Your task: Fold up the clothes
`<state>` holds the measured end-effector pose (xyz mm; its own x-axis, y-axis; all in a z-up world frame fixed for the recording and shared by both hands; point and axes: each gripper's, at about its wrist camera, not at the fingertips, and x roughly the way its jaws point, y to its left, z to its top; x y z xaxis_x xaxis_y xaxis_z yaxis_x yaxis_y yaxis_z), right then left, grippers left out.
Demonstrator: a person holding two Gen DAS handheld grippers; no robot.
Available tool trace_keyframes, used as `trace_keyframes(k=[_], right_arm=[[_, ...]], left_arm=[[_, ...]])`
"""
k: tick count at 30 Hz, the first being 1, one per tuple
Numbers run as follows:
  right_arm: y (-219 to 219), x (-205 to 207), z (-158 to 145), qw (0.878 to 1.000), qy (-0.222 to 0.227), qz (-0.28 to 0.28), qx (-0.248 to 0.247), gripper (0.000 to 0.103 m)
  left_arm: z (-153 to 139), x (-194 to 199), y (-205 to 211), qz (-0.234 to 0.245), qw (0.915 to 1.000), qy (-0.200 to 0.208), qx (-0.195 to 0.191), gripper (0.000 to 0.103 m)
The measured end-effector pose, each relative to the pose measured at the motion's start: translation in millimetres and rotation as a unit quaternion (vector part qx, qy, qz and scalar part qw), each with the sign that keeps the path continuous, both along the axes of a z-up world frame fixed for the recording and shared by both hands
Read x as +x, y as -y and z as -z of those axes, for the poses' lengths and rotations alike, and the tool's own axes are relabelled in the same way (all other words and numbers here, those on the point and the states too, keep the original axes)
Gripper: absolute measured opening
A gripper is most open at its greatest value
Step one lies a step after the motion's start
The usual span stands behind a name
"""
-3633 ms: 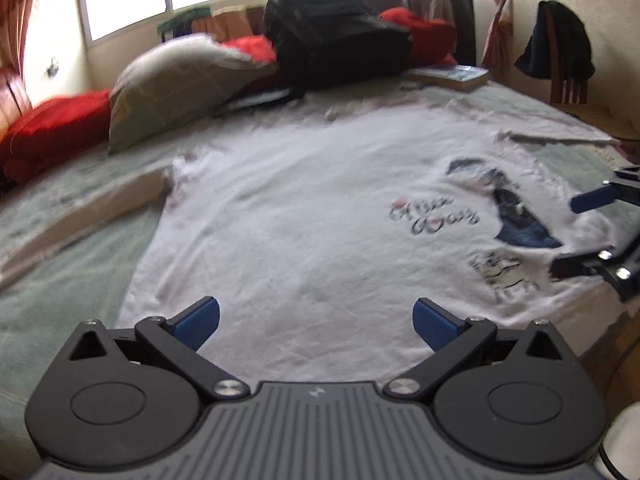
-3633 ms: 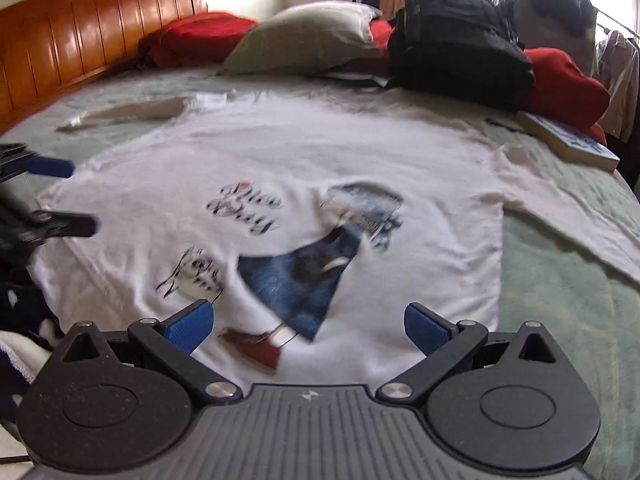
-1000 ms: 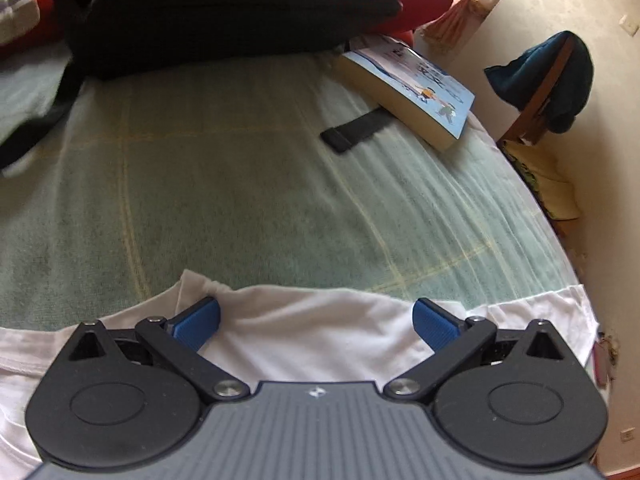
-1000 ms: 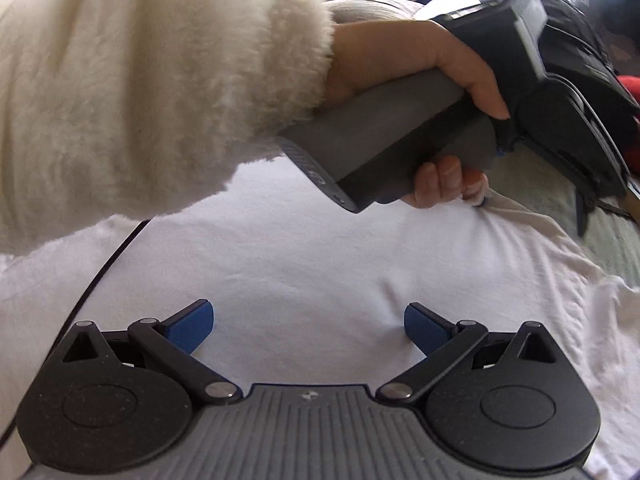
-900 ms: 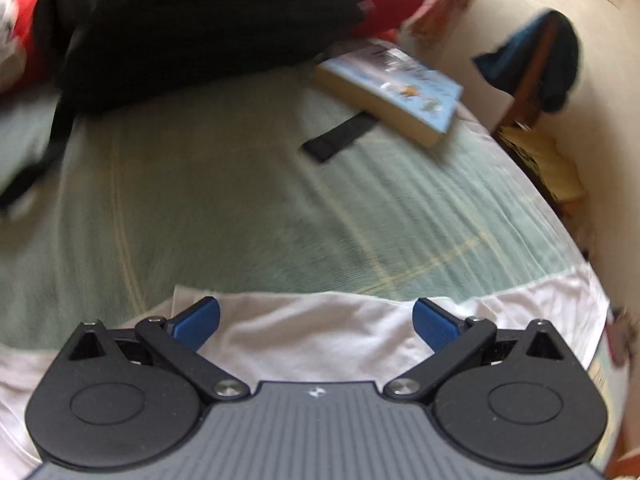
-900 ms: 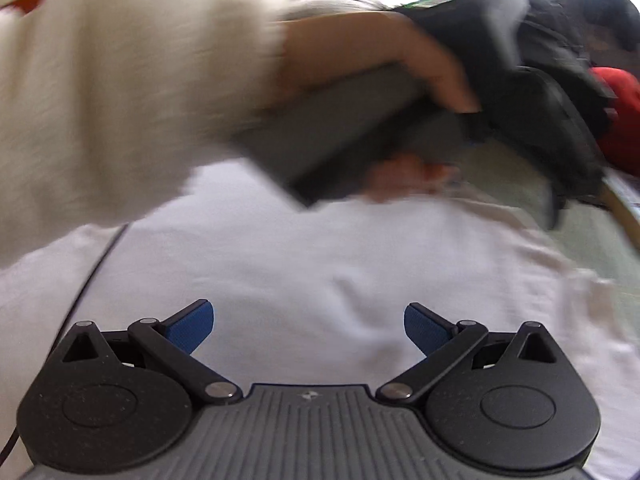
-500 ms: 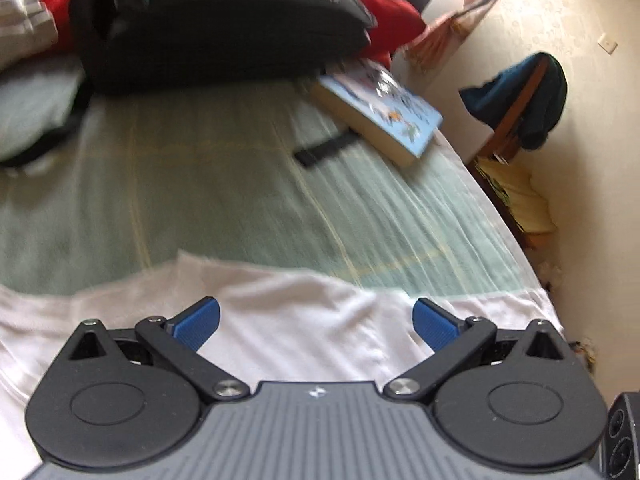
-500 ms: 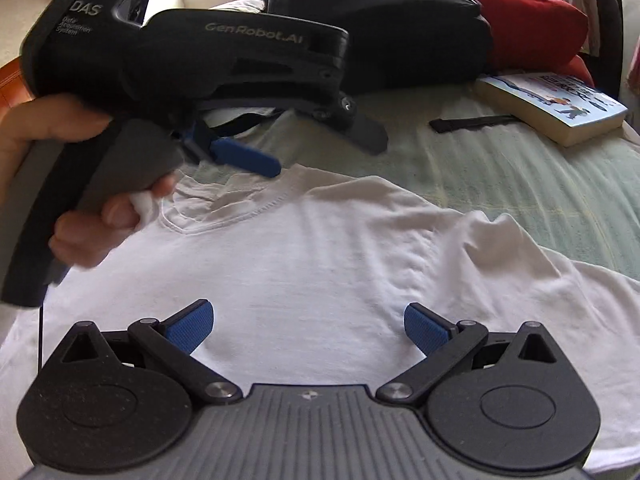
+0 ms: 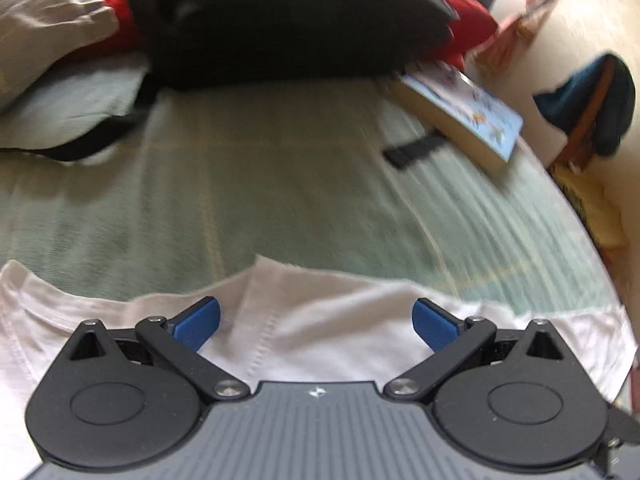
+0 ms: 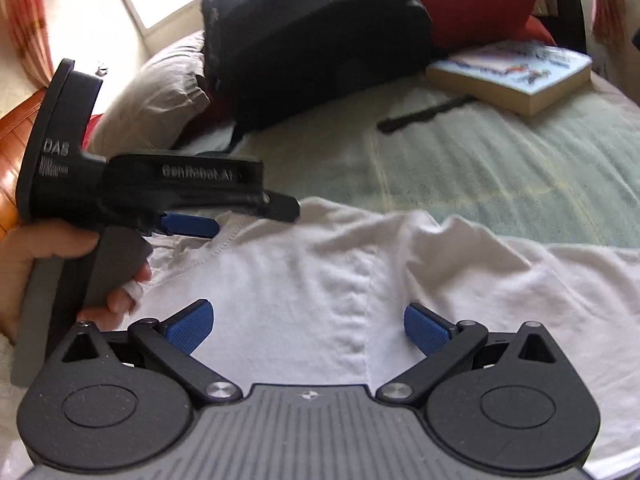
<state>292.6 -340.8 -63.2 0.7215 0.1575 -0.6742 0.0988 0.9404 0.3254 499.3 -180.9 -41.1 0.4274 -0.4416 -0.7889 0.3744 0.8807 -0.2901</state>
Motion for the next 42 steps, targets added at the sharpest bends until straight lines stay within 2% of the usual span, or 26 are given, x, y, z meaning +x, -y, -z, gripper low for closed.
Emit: trace_keyframes(k=[2,7,11,15,20,22,26,29,33,35,39,42], right_arm=[[-1,-1,1,1.000,0.008,-0.001,-0.003,0.103],[-7,1,4,0.999,0.011,-0.006,-0.030,0.103],[-11,3,8,0.999,0.012,-0.005,-0.046,0.103],[-18,3,9,0.998,0.013,-0.003,-0.067,0.103],[-30,3,11,0.994,0.012,-0.003,-0.107,0.103],[-34,5,12,0.993,0.011,-0.003,-0.118,0.103],[-42,8,5,0.992,-0.004,-0.007,-0.129,0.103],[-53,3,-15,0.995,-0.020,-0.029,-0.091,0.103],[-86,-2,-50,0.993,-0.013,-0.109,-0.049,0.103],[-108,-1,-65,0.990,-0.001,-0.132,-0.058,0.103],[-146,11,-81,0.985,0.007,-0.164,-0.058,0.103],[-168,26,-82,0.982,-0.001,-0.182,-0.051,0.103]], left_arm=[[-9,-2,-9,-0.004,0.9999,0.003,-0.009,0.102],[-43,-32,-46,-0.007,0.9997,0.014,0.018,0.102],[-72,-64,-94,-0.050,0.9972,0.016,0.053,0.102],[-95,-103,-145,-0.102,0.9912,0.015,0.083,0.102],[-114,-161,-206,-0.158,0.9820,0.018,0.101,0.102],[-117,-185,-227,-0.169,0.9806,0.017,0.098,0.102],[-106,-229,-257,-0.175,0.9811,0.017,0.080,0.102],[-85,-254,-265,-0.164,0.9847,0.020,0.055,0.102],[-43,-259,-255,-0.133,0.9909,0.014,0.017,0.102],[-22,-258,-247,-0.120,0.9927,0.010,0.006,0.102],[8,-263,-236,-0.091,0.9957,0.016,0.003,0.102],[16,-275,-244,-0.075,0.9963,0.041,0.007,0.102]])
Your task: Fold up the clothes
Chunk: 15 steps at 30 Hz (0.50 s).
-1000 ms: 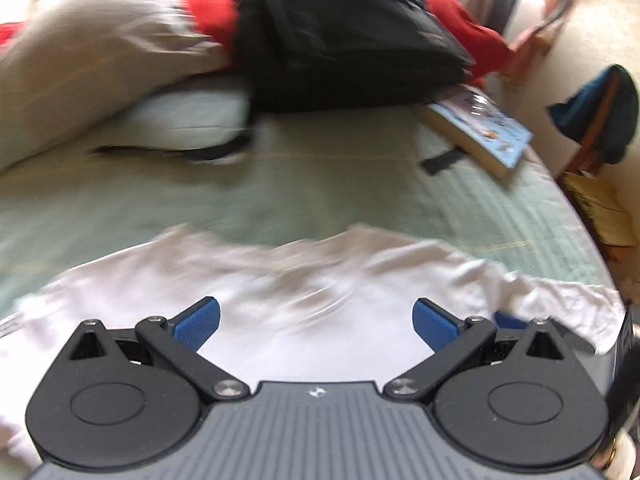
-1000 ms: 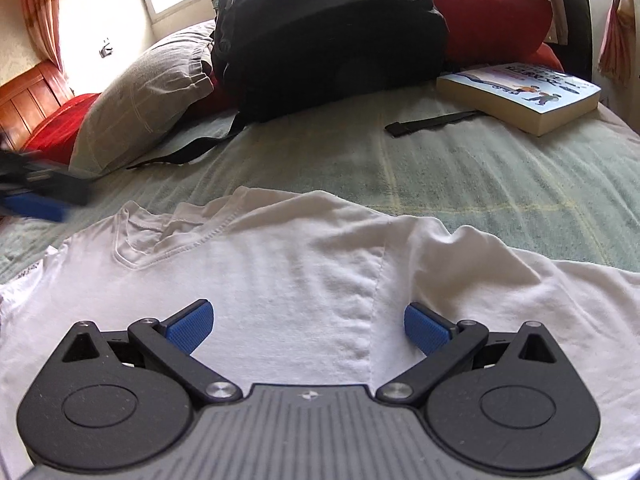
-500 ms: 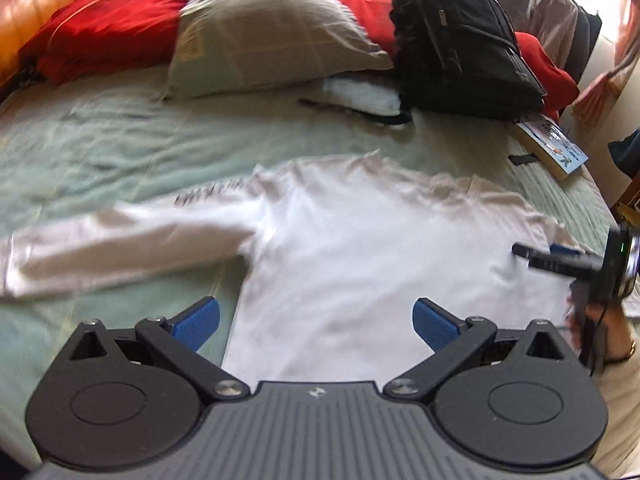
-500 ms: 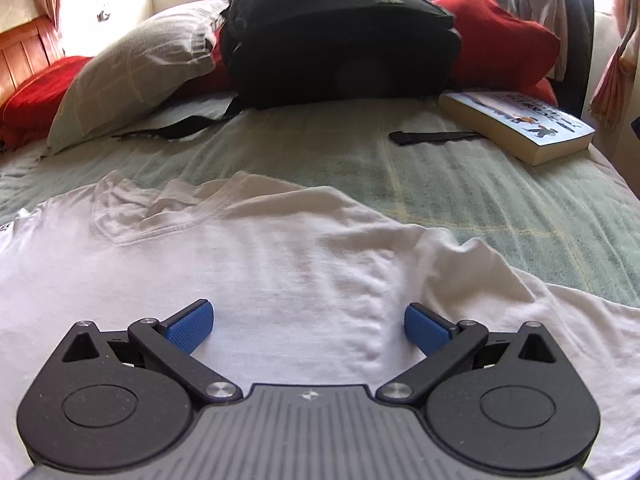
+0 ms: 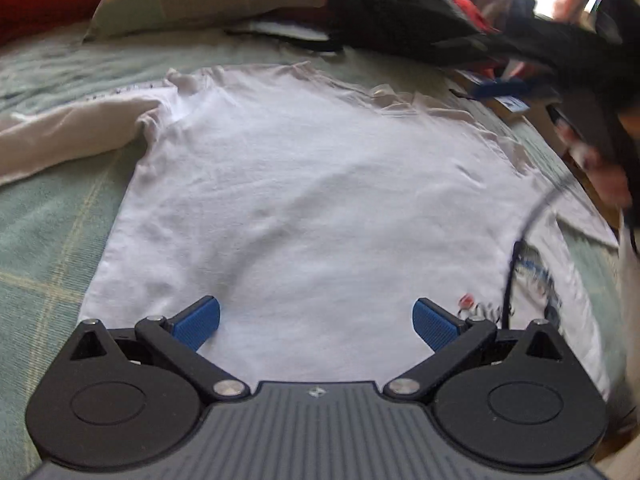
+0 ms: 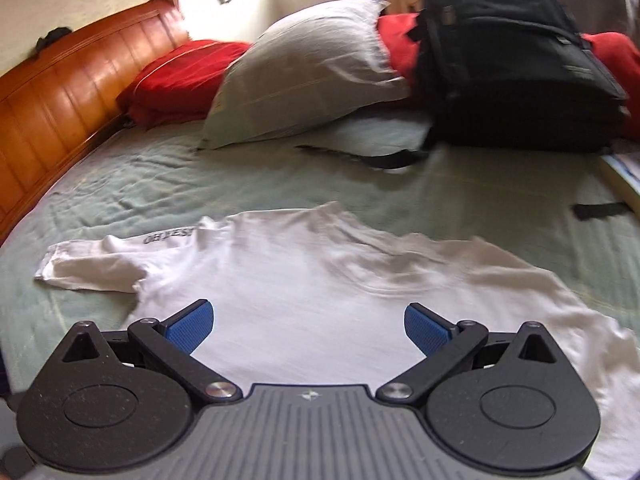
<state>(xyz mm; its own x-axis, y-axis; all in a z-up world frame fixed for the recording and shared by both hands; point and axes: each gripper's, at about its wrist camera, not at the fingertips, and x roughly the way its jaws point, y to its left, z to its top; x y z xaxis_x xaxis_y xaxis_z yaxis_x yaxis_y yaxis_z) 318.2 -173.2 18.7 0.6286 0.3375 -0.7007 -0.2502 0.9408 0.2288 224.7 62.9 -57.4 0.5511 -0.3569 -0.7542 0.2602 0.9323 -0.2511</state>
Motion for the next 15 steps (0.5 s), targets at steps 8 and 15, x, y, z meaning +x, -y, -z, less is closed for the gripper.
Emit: trace_keyframes(k=[8,15], right_arm=[[-42,34,15,0.999,-0.007,-0.027,0.036,0.103],[-65,45,80,0.995,-0.034,-0.054,0.074,0.103]], left_arm=[[-21,-16,-64,-0.078,0.9968,0.010,0.014,0.102],[-37,13,-120,-0.171,0.9850,0.006,0.022,0.102]])
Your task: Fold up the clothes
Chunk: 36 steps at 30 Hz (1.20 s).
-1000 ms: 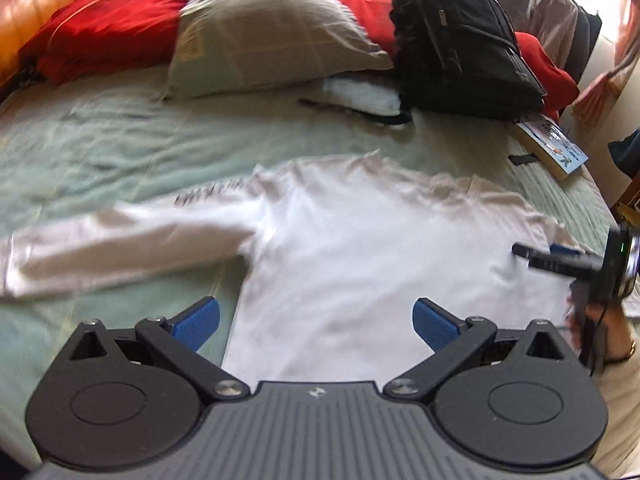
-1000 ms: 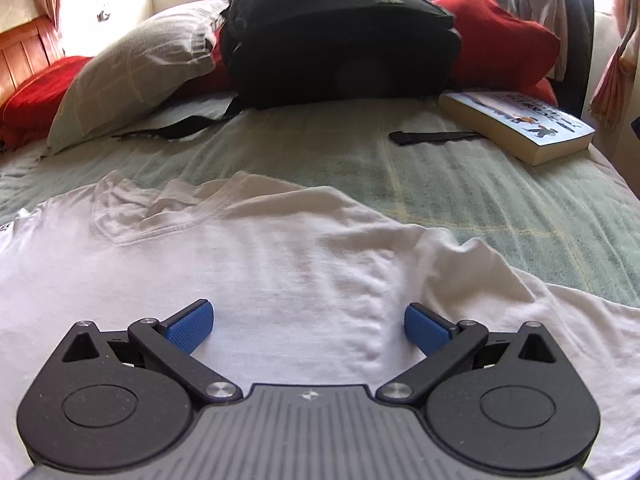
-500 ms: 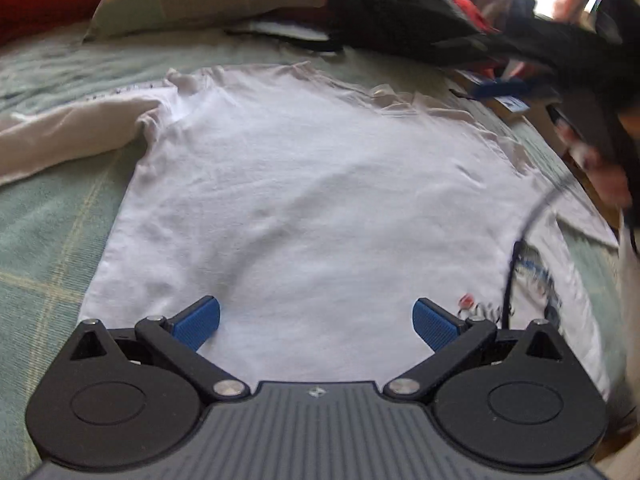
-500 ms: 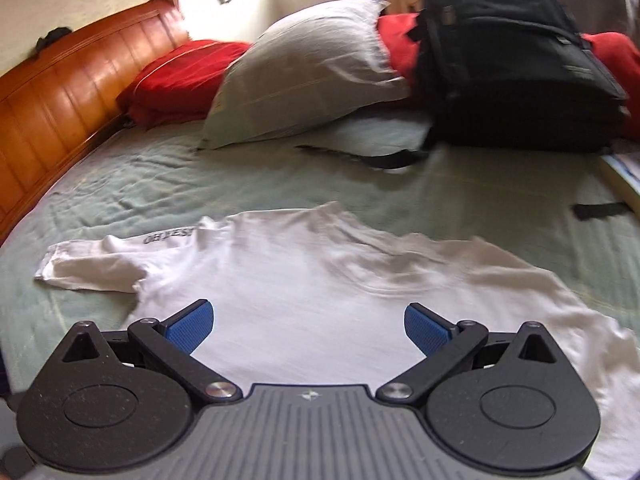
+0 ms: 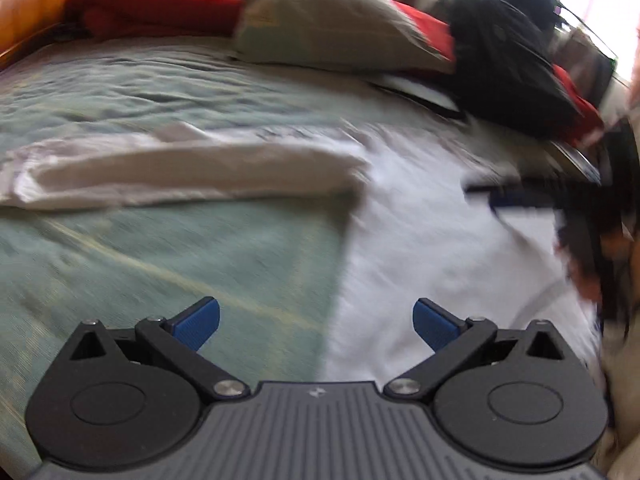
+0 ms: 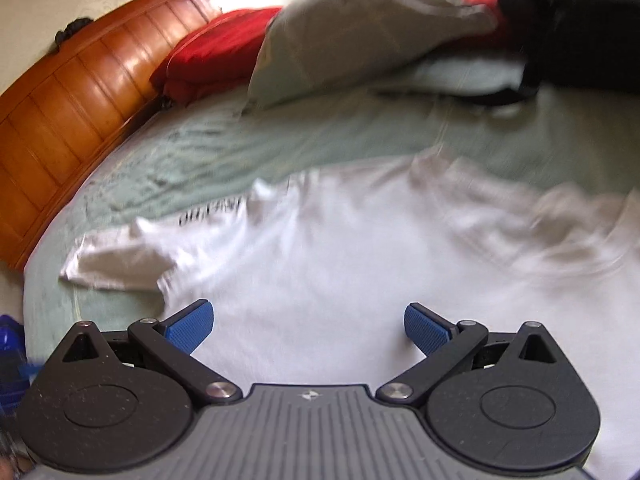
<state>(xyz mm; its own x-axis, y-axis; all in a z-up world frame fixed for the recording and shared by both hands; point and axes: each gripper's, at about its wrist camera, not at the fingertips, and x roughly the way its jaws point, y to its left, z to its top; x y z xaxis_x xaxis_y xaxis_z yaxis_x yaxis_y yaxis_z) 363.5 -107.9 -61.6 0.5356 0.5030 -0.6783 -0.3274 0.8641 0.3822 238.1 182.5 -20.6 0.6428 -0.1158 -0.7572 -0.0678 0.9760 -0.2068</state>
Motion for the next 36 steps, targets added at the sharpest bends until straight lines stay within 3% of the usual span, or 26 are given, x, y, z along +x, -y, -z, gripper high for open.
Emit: trace_keyframes(k=[6,9,12,17,27,36], right_arm=[[-10,-13,13,0.996,0.079,-0.035,-0.036,0.103],[-13,-16,16,0.993,0.095,-0.042,-0.053,0.103],[-12,-15,16,0.993,0.097,-0.042,-0.052,0.103],[-11,-14,18,0.994,0.097,-0.039,-0.045,0.103],[-17,-17,20,0.992,0.106,-0.040,-0.062,0.103],[-19,-18,21,0.991,0.110,-0.040,-0.070,0.103]], left_arm=[[-11,60,-16,-0.029,0.9984,0.025,-0.041,0.102],[-10,89,-19,-0.030,0.9953,0.041,-0.082,0.102],[-9,122,-22,-0.033,0.9935,0.046,-0.099,0.102],[1,173,-34,-0.060,0.9902,-0.016,-0.125,0.102],[35,200,-46,-0.079,0.9822,-0.126,-0.115,0.102],[44,211,-62,-0.120,0.9855,-0.051,-0.109,0.101]])
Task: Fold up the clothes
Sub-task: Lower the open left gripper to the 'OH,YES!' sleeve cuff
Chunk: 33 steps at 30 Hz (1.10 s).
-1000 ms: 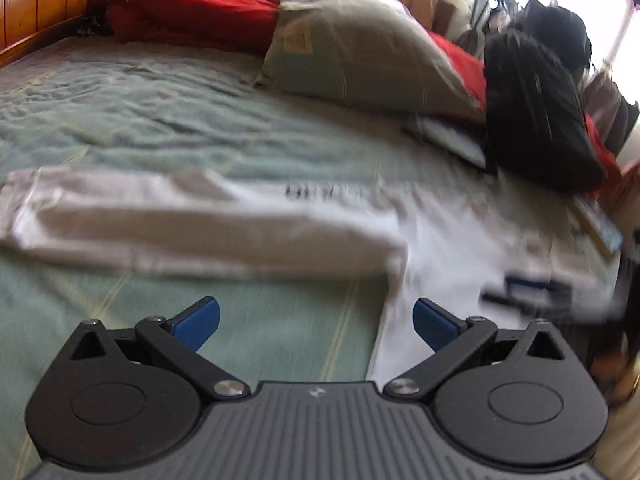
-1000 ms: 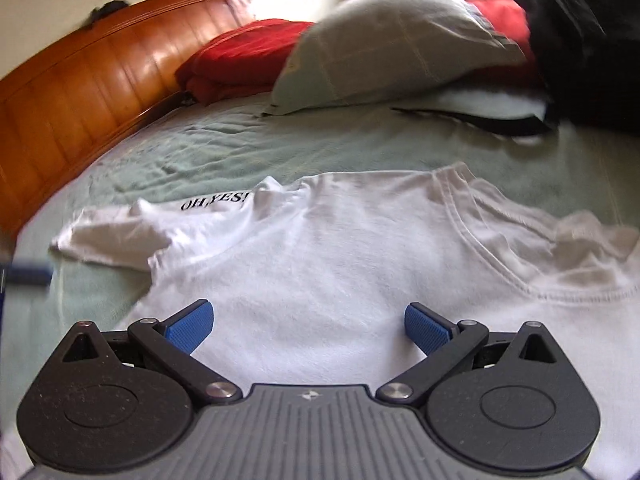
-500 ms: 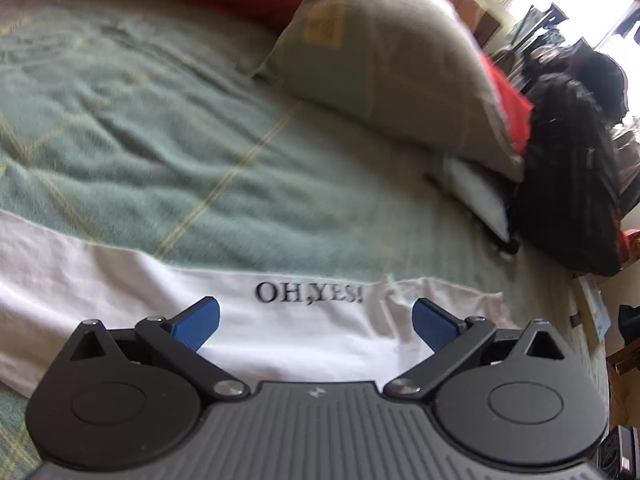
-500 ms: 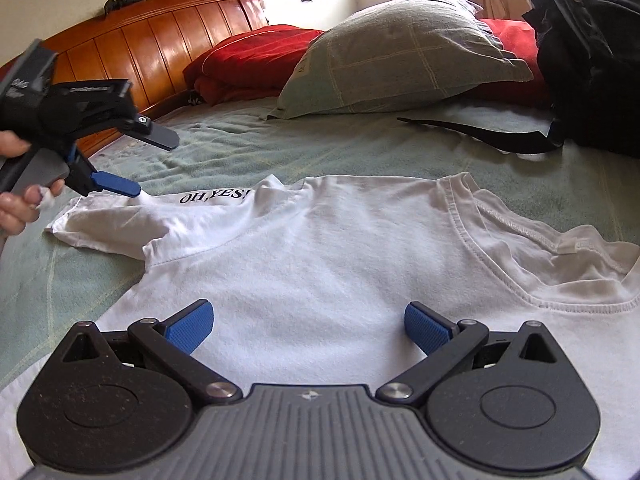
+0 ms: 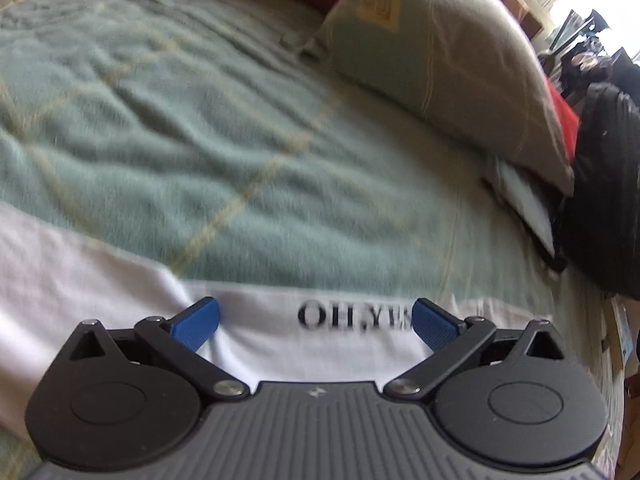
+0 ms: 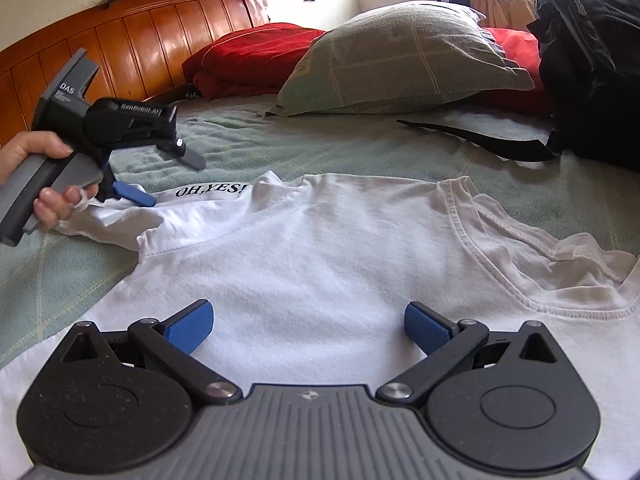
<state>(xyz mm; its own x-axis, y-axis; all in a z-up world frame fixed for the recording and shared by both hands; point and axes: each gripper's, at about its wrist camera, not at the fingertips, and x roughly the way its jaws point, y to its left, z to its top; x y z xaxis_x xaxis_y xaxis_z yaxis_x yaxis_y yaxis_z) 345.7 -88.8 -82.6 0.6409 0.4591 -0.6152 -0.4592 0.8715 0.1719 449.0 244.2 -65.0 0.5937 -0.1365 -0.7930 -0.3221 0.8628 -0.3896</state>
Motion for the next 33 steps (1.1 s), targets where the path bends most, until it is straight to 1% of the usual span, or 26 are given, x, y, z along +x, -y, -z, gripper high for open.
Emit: trace_keyframes(k=[2,5,9,11,13,15,17,18,20,22,25,26,28,29,30,32,33], right_arm=[[1,0,0,1.000,0.000,0.000,0.002,0.103],[1,0,0,1.000,0.000,0.000,0.004,0.103],[2,0,0,1.000,0.000,0.000,0.006,0.103],[2,0,0,1.000,0.000,0.000,0.006,0.103],[2,0,0,1.000,0.000,-0.001,0.006,0.103],[2,0,0,1.000,0.000,-0.001,0.005,0.103],[2,0,0,1.000,0.000,-0.001,0.003,0.103],[2,0,0,1.000,0.000,-0.001,0.003,0.103],[1,0,0,1.000,0.001,-0.001,0.001,0.103],[1,0,0,1.000,0.001,-0.001,0.001,0.103],[1,0,0,1.000,0.001,-0.001,0.001,0.103],[1,0,0,1.000,0.001,-0.001,0.001,0.103],[1,0,0,1.000,0.001,-0.001,0.002,0.103],[1,0,0,1.000,0.001,-0.001,0.003,0.103],[1,0,0,1.000,0.001,0.000,0.003,0.103],[1,0,0,1.000,0.001,0.000,0.004,0.103],[1,0,1,1.000,0.001,0.000,0.004,0.103]], left_arm=[[-7,-1,-4,-0.011,0.9998,0.011,0.011,0.100],[-24,-11,-3,0.003,0.9996,0.029,0.007,0.100],[-47,-50,10,0.032,0.9977,0.049,0.033,0.101],[-52,-75,13,0.045,0.9969,0.058,0.026,0.101],[-50,-98,16,0.059,0.9962,0.063,0.006,0.101],[-44,-113,19,0.071,0.9956,0.061,-0.005,0.101],[-36,-118,22,0.075,0.9954,0.059,-0.008,0.101],[-30,-117,22,0.075,0.9955,0.056,-0.016,0.101],[-19,-110,19,0.069,0.9957,0.053,-0.032,0.100],[-11,-101,18,0.066,0.9954,0.056,-0.041,0.100],[-2,-92,14,0.048,0.9961,0.062,-0.040,0.100],[0,-91,12,0.042,0.9961,0.063,-0.046,0.100],[2,-95,9,0.035,0.9964,0.059,-0.050,0.098],[2,-99,7,0.031,0.9968,0.056,-0.048,0.093],[2,-106,4,0.026,0.9969,0.056,-0.049,0.092],[1,-122,-5,0.013,0.9961,0.058,-0.065,0.092],[0,-130,-9,0.003,0.9966,0.056,-0.061,0.092]])
